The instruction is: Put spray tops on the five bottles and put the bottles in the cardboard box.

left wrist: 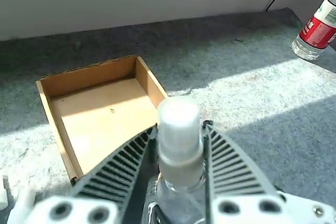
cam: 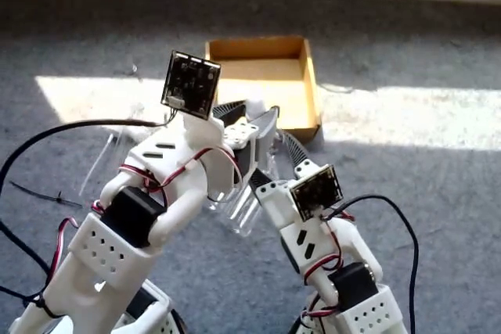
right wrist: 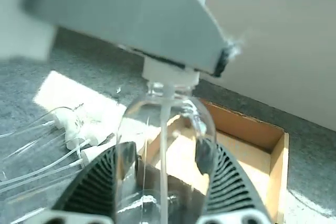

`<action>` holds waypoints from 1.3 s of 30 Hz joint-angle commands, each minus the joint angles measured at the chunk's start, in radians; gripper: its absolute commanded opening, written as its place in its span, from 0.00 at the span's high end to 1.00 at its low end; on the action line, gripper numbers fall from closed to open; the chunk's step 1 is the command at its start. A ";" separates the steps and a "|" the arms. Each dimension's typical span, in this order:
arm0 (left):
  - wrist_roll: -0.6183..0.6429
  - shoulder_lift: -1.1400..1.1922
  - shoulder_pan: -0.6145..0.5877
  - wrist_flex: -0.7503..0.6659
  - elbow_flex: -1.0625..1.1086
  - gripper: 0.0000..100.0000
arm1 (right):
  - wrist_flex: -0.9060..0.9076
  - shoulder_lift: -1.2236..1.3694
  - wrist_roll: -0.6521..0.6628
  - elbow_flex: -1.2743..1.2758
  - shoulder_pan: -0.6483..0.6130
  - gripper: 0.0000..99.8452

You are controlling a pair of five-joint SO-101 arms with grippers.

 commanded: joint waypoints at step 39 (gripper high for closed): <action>-0.338 0.005 -0.519 0.562 -0.182 0.72 | -0.019 -0.093 -0.008 -0.007 0.205 1.00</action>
